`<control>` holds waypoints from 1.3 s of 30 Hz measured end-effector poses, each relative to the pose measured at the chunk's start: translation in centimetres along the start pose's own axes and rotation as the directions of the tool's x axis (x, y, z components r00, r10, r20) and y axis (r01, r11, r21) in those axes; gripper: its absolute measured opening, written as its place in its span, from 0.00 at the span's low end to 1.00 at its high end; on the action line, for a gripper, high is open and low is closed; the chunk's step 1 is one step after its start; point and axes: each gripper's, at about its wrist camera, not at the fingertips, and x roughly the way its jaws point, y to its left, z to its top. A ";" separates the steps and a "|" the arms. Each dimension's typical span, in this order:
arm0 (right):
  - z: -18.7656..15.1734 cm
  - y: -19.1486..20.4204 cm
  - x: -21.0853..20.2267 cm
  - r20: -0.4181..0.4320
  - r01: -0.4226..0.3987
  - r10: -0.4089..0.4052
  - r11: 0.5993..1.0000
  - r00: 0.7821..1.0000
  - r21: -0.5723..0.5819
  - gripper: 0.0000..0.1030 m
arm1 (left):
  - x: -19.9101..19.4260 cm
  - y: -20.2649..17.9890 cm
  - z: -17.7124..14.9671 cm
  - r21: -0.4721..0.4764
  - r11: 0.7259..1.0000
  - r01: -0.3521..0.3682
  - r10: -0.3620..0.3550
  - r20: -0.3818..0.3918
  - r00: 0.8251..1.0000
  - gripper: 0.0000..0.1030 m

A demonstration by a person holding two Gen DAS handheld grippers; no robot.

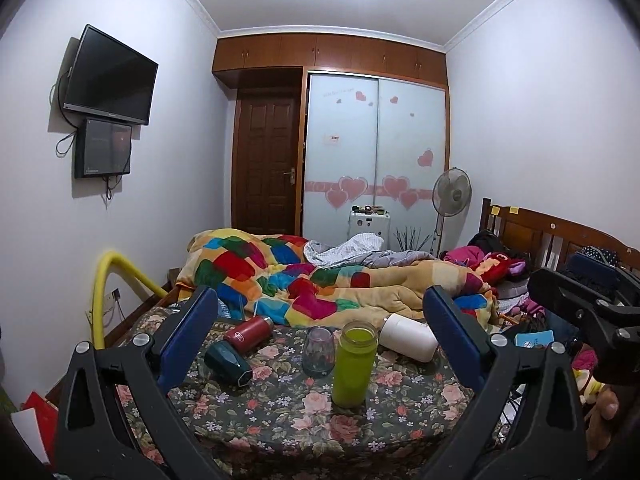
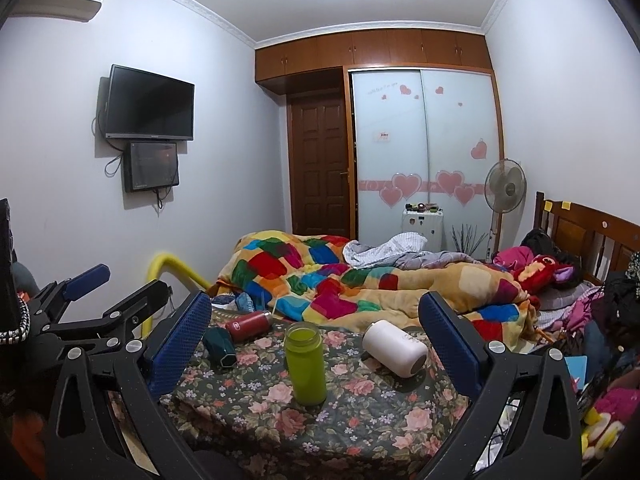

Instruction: Flip cup upright

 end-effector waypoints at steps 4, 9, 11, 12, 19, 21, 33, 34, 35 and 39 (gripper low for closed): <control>-0.1 -0.1 0.2 -0.006 -0.003 0.003 1.000 1.000 0.004 1.00 | 0.1 -0.1 -0.2 0.002 1.000 -0.003 0.003 -0.002 1.000 1.00; -0.1 -0.2 0.2 -0.007 -0.004 0.004 1.000 1.000 0.005 1.00 | 0.3 -0.2 -0.3 0.001 1.000 0.001 -0.001 -0.006 1.000 1.00; -0.1 -0.2 0.2 -0.006 -0.004 0.004 1.000 1.000 0.006 1.00 | 0.3 -0.2 -0.3 0.002 1.000 0.002 -0.002 -0.008 1.000 1.00; 0.0 -0.2 0.2 -0.006 -0.003 0.003 1.000 1.000 0.005 1.00 | 0.3 -0.2 -0.3 0.002 1.000 0.003 -0.003 -0.008 1.000 1.00; 0.0 -0.2 0.2 -0.006 -0.004 0.004 1.000 1.000 0.006 1.00 | 0.4 -0.6 -0.3 0.010 1.000 0.013 -0.012 -0.009 1.000 1.00; 0.0 -0.3 0.2 -0.008 -0.005 0.005 1.000 1.000 0.006 1.00 | 0.5 -0.6 -0.2 0.011 1.000 0.015 -0.015 -0.010 1.000 1.00; 0.0 -0.3 0.2 -0.006 -0.003 0.003 1.000 1.000 0.011 1.00 | 0.4 -1.0 0.1 0.016 1.000 0.024 -0.024 -0.008 1.000 1.00; 0.0 -0.3 0.2 -0.006 -0.002 0.002 1.000 1.000 0.010 1.00 | 0.4 -1.1 0.1 0.016 1.000 0.025 -0.025 -0.008 1.000 1.00; 0.0 -0.3 0.3 -0.006 -0.001 0.002 1.000 1.000 0.011 1.00 | 0.4 -1.1 0.1 0.017 1.000 0.026 -0.026 -0.008 1.000 1.00; 0.0 -0.3 0.2 -0.006 -0.001 0.001 1.000 1.000 0.011 1.00 | 0.5 -1.2 0.1 0.019 0.999 0.031 -0.030 -0.012 0.999 1.00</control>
